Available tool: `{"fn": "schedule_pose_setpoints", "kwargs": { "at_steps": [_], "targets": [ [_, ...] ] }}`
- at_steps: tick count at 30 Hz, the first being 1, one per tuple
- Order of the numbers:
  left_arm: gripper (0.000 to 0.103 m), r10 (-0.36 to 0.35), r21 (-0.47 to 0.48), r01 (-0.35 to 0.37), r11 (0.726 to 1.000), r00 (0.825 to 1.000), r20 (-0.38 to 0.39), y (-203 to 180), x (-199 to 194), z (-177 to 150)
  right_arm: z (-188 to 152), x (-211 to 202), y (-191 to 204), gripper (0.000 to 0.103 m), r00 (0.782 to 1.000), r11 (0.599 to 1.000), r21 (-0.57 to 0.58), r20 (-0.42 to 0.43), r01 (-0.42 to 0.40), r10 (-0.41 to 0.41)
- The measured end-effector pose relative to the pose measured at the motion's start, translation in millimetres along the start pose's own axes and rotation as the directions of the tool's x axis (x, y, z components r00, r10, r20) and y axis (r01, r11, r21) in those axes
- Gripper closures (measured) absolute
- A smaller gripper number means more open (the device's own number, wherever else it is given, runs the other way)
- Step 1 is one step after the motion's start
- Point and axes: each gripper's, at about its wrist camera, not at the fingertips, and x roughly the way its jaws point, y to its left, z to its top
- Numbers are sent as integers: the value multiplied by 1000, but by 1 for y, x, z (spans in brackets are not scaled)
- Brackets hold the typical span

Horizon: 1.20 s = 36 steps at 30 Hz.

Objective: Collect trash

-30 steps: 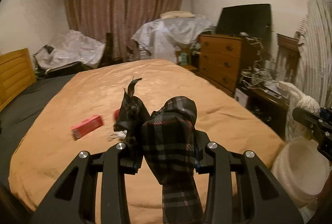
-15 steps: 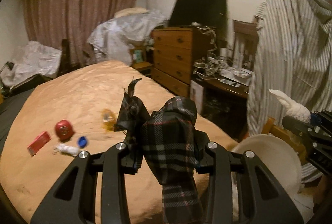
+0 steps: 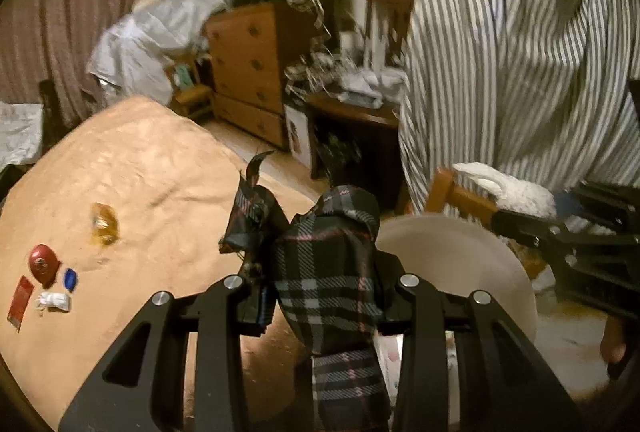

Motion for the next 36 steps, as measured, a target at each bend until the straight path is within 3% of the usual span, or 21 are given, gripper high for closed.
{"fn": "schedule_pose_setpoints", "kwargs": {
  "at_steps": [4,9,36],
  "targets": [
    [68,-41,10,42,999,995,-94,-10,28,-5,-2,21,-16,66,996,1000,17,-83,-16,17],
    [68,-30,20,33,999,990,-139,-14,43,-9,-12,29,-24,66,993,999,26,-113,-24,27],
    [68,-13,30,18,999,989,-146,-13,51,-8,-26,35,-9,66,992,997,47,-112,-53,58]
  ]
}}
